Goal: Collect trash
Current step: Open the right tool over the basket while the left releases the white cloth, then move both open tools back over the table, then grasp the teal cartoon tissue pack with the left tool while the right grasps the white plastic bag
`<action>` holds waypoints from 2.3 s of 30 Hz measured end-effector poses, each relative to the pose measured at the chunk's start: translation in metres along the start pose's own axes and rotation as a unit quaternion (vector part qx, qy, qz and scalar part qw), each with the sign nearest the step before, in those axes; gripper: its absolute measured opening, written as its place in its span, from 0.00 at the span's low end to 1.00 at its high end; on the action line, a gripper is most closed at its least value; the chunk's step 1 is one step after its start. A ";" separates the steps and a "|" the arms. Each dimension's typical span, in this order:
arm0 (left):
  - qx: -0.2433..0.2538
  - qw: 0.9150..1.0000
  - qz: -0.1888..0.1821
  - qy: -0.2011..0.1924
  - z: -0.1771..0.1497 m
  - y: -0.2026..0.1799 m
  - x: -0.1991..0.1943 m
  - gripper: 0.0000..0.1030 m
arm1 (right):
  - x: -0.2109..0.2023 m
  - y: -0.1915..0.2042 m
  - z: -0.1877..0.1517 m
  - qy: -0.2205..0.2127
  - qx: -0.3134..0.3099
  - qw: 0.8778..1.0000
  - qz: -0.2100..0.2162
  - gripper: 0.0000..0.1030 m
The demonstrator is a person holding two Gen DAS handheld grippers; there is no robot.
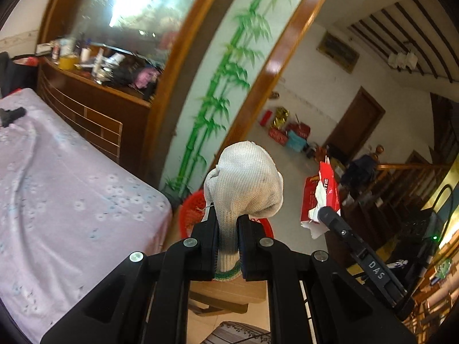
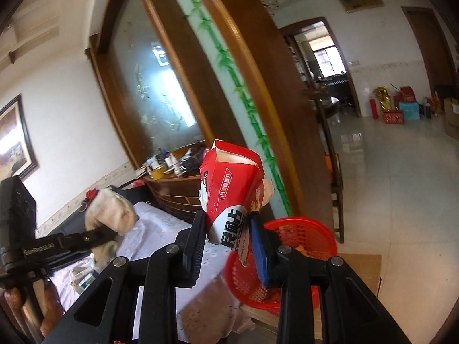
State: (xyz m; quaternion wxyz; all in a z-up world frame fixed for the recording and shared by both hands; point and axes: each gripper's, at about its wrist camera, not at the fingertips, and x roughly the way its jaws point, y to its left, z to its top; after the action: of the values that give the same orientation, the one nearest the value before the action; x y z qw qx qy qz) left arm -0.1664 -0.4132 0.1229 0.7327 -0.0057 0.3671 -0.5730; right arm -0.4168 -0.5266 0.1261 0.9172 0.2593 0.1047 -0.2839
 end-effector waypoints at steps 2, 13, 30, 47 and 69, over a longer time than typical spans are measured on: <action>0.000 1.000 -0.008 0.016 0.000 -0.001 0.019 0.10 | 0.004 -0.008 0.002 0.005 0.005 1.000 -0.008 0.31; -0.014 0.991 -0.021 0.129 -0.026 0.015 0.127 0.10 | 0.057 -0.062 -0.009 0.073 0.065 0.995 -0.026 0.32; 0.000 0.993 0.002 0.114 -0.038 0.035 0.105 0.53 | 0.077 -0.085 -0.016 0.101 0.123 0.986 -0.043 0.54; -0.120 0.951 0.254 -0.130 -0.050 0.168 -0.186 0.78 | 0.091 0.106 -0.028 0.091 -0.006 0.976 0.199 0.82; -0.146 0.935 0.321 -0.028 -0.085 0.316 -0.207 0.79 | 0.230 0.289 -0.108 0.248 0.026 0.905 0.344 0.83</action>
State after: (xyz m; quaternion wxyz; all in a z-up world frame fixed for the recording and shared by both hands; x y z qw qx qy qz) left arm 0.0363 -0.0944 0.0350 0.8786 -0.0104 0.4084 -0.2473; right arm -0.0673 -0.3723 0.0774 0.8953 0.3651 0.2253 0.1200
